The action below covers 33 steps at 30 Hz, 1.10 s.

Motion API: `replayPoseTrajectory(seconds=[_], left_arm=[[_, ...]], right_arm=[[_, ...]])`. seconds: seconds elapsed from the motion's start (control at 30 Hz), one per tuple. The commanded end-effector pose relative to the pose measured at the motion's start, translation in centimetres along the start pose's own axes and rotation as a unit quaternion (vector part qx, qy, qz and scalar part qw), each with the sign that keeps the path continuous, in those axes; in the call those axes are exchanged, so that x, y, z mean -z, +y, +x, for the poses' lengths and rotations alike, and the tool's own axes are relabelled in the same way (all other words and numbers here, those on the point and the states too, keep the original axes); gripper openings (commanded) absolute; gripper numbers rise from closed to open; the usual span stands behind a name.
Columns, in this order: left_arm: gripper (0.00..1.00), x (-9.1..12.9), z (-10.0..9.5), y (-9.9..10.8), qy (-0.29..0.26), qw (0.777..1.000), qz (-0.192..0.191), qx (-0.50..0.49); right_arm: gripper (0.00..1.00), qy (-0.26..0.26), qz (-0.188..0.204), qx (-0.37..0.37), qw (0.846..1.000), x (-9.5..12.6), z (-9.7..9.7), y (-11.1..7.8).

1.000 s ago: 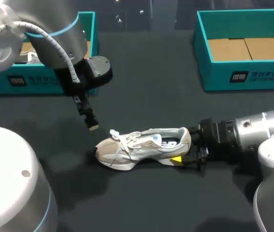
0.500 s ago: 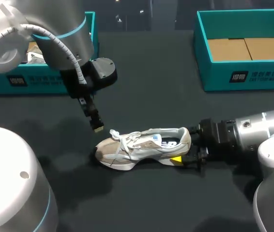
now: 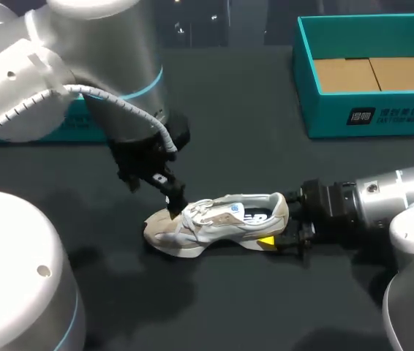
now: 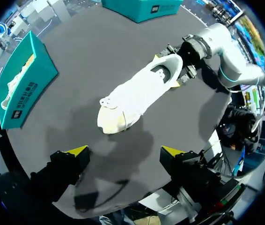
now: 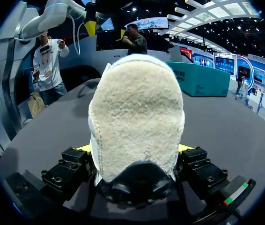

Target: Take the shoe out of the shoebox, open the shoe tongue, remove and reinsert the insole, then place the shoe into the shoebox

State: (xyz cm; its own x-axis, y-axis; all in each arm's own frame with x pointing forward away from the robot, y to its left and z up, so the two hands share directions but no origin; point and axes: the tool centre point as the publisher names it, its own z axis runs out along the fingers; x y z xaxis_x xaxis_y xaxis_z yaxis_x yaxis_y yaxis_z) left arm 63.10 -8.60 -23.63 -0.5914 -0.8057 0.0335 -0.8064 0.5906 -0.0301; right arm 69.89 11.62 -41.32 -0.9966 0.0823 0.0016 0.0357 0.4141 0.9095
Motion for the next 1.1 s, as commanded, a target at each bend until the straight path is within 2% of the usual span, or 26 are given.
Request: replayPoseTrajectory(seconds=[0.03,0.4,0.47,0.5,0.97,1.1], left_arm=[[1.00,-1.2,1.7,-2.6,-0.033,0.991,-0.060,0.115],[1.00,-2.7,5.2,-4.6,-0.041,0.974,-0.078,0.209],[1.00,-3.1,5.6,-5.2,-0.047,0.971,-0.065,0.227],[1.00,-3.2,5.7,-5.4,-0.045,0.971,-0.050,0.230],[1.00,-3.4,5.7,-5.7,-0.052,0.966,-0.056,0.247],[1.00,-4.0,6.8,-6.5,-0.061,0.961,-0.065,0.262]], right_arm=[[0.00,0.000,0.003,0.000,1.000,0.0,0.1,0.1],[0.00,0.000,0.003,0.000,1.000,0.0,0.1,0.1],[0.00,0.000,0.003,0.000,1.000,0.0,0.1,0.1],[0.00,0.000,0.003,0.000,1.000,0.0,0.1,0.1],[0.00,0.000,0.003,0.000,1.000,0.0,0.1,0.1],[0.00,0.000,0.003,0.000,1.000,0.0,0.1,0.1]])
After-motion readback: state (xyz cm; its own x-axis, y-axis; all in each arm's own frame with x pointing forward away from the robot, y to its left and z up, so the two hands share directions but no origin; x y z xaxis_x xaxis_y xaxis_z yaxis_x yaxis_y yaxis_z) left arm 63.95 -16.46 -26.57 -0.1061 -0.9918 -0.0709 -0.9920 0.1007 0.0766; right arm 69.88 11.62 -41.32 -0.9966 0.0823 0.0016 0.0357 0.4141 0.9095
